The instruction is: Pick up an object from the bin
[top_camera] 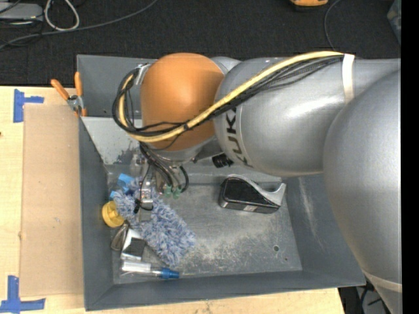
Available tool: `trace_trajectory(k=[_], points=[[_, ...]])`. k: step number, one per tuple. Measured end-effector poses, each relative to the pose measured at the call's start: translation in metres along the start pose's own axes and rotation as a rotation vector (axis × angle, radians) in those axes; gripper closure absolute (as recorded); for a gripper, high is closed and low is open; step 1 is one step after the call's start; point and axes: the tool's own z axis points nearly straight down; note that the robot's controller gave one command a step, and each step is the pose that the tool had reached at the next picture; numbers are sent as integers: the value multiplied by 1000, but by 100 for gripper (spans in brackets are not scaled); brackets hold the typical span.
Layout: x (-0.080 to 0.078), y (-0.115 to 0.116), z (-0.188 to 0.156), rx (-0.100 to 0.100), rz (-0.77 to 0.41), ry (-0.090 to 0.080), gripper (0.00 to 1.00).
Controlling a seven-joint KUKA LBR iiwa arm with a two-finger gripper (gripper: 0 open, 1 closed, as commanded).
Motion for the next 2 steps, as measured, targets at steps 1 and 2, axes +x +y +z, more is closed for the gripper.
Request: trace_trajectory(k=[1, 2], points=[[-1, -2, -5, -1, 5, -7, 0], [2, -24, 54, -1, 162, -6, 0]])
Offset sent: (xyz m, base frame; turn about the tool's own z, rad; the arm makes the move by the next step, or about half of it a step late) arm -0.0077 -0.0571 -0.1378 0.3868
